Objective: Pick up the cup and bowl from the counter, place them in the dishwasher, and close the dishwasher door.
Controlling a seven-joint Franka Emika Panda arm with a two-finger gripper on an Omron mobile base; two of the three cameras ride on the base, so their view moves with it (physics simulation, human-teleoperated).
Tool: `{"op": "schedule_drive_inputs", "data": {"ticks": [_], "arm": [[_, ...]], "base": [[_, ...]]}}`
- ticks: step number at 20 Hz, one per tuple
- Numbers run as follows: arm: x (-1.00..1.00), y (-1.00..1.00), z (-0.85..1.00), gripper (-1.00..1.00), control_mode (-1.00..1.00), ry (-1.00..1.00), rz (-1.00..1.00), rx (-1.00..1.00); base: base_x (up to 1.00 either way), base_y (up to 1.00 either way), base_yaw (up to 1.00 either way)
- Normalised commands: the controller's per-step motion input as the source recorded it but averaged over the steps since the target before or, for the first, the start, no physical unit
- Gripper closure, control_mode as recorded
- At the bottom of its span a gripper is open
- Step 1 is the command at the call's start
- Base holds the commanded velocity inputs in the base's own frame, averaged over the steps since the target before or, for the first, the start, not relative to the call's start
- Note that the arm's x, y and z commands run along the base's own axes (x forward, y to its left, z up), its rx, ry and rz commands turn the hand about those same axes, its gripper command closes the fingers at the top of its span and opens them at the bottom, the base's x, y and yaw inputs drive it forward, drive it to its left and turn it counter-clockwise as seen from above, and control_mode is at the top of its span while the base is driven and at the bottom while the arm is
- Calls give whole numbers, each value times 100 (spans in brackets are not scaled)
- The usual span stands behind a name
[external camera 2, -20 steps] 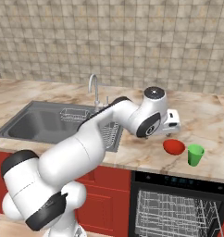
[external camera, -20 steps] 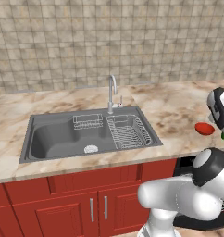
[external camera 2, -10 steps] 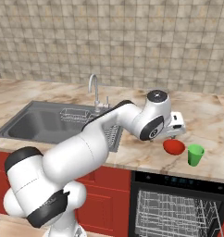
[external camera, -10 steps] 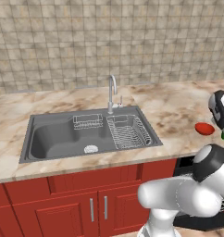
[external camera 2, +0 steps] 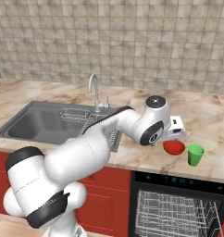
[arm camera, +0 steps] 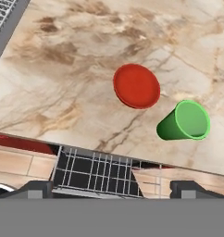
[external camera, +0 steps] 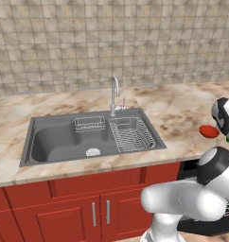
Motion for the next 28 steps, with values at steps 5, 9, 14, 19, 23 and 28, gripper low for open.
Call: {"op": "schedule_drive_inputs", "data": {"ticks": [5, 9, 14, 19, 23, 28], "arm": [[0, -12, -11, -100, -100, 0, 0, 0], [0, -22, -10, -100, -100, 0, 0, 0], [0, -24, -12, -100, -100, 0, 0, 0], [0, -23, -11, -100, -100, 0, 0, 0], [10, -23, -15, -100, -100, 0, 0, 0], [18, -22, -11, -100, -100, 0, 0, 0]], "base": [[0, 0, 0], [0, 0, 0], [0, 0, 0], [0, 0, 0], [0, 0, 0], [0, 0, 0]]}}
